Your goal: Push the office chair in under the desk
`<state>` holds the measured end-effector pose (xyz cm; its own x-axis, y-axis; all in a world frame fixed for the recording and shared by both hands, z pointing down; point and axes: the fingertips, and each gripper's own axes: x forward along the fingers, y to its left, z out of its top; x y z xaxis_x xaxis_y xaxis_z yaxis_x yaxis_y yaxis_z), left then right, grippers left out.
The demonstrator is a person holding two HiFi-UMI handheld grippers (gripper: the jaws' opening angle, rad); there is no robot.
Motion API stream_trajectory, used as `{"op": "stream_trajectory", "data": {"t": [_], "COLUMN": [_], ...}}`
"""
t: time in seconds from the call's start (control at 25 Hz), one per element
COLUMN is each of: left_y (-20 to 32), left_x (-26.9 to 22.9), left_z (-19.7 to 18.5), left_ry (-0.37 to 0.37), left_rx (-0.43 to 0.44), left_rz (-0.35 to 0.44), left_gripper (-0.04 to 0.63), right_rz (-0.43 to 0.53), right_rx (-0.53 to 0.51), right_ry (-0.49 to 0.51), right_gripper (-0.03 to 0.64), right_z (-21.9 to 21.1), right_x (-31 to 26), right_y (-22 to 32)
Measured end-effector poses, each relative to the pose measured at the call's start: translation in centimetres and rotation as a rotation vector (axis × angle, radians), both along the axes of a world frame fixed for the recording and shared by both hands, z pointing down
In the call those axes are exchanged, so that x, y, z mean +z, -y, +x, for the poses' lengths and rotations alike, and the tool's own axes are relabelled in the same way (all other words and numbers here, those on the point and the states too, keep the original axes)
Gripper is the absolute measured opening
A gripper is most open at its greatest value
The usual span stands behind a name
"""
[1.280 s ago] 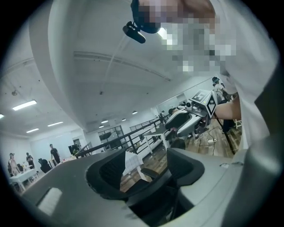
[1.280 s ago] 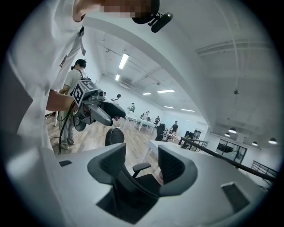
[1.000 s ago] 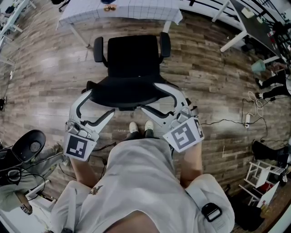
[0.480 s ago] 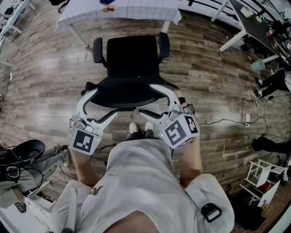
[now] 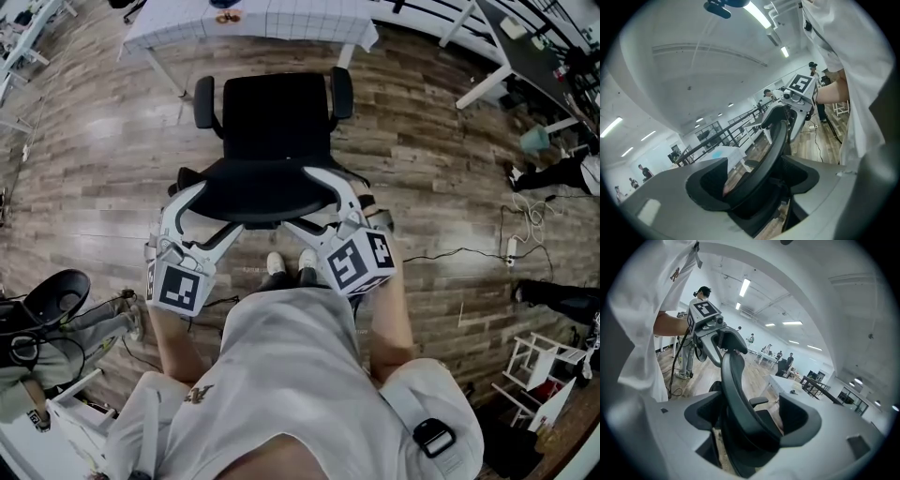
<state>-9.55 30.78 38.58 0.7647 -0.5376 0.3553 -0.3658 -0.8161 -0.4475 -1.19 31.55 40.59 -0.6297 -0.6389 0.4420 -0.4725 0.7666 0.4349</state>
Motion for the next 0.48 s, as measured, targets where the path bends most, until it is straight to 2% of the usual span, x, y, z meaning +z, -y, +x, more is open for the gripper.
{"op": "stream_trajectory", "data": {"t": [0.08,0.48], "left_y": [-0.16,0.31], "left_x": [0.07,-0.22], "left_z": [-0.03,0.48], "left_ry": [0.013,-0.001], "left_rx": [-0.002,-0.029], "left_rz": [-0.007,-0.010], "left_gripper": [0.351,0.356], "right_rz": [-0.001,-0.022], "right_rx": [-0.003,-0.047], "right_ry": [0.011,0.024], "right_gripper": [0.347,0.350], "right_z": [0.15,0.68], "right_x": [-0.15,-0.35], "right_y": [0.05,0.72]}}
